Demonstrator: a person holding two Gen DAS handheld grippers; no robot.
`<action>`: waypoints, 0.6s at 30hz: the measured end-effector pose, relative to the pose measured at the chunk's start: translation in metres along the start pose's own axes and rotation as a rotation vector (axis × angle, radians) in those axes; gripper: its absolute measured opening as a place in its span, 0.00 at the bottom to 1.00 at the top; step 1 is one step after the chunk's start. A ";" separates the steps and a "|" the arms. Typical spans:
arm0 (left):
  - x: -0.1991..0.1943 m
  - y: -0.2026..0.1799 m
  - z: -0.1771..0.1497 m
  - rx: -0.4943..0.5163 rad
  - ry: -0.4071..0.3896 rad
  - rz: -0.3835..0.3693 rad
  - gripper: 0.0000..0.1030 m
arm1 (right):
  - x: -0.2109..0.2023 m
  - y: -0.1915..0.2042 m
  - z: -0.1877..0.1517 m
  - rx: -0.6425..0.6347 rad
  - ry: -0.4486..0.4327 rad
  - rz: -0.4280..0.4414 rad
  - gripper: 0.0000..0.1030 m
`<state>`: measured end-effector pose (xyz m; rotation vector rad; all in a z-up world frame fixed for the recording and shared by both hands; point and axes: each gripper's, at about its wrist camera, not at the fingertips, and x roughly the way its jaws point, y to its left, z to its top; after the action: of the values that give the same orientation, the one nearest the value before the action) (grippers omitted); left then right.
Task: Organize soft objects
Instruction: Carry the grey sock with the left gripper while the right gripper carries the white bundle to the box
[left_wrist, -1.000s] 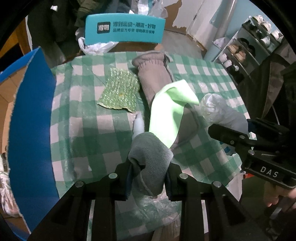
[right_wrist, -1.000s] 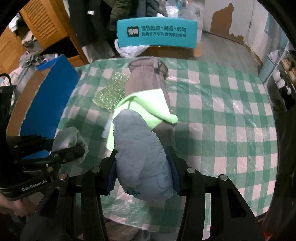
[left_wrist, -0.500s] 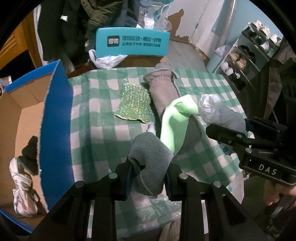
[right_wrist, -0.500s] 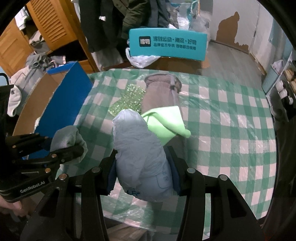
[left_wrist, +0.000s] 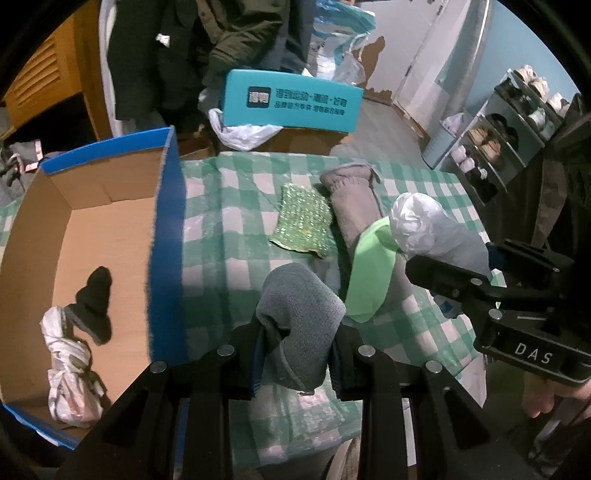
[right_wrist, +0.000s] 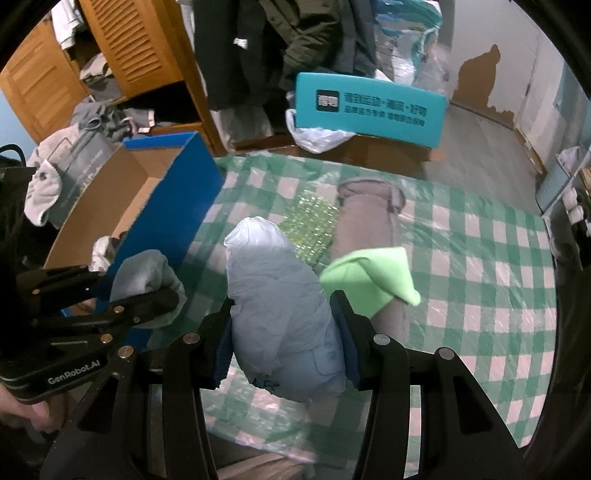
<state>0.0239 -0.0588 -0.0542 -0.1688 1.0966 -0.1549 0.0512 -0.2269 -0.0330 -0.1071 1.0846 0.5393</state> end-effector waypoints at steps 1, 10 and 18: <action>-0.002 0.003 0.000 -0.004 -0.004 0.002 0.28 | 0.000 0.005 0.002 -0.008 -0.002 0.003 0.47; -0.018 0.033 -0.002 -0.046 -0.036 0.035 0.28 | 0.004 0.037 0.020 -0.058 -0.009 0.034 0.47; -0.034 0.061 -0.004 -0.071 -0.067 0.082 0.28 | 0.011 0.066 0.032 -0.100 -0.004 0.050 0.47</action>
<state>0.0073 0.0077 -0.0391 -0.1905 1.0414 -0.0367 0.0504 -0.1547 -0.0159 -0.1672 1.0590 0.6385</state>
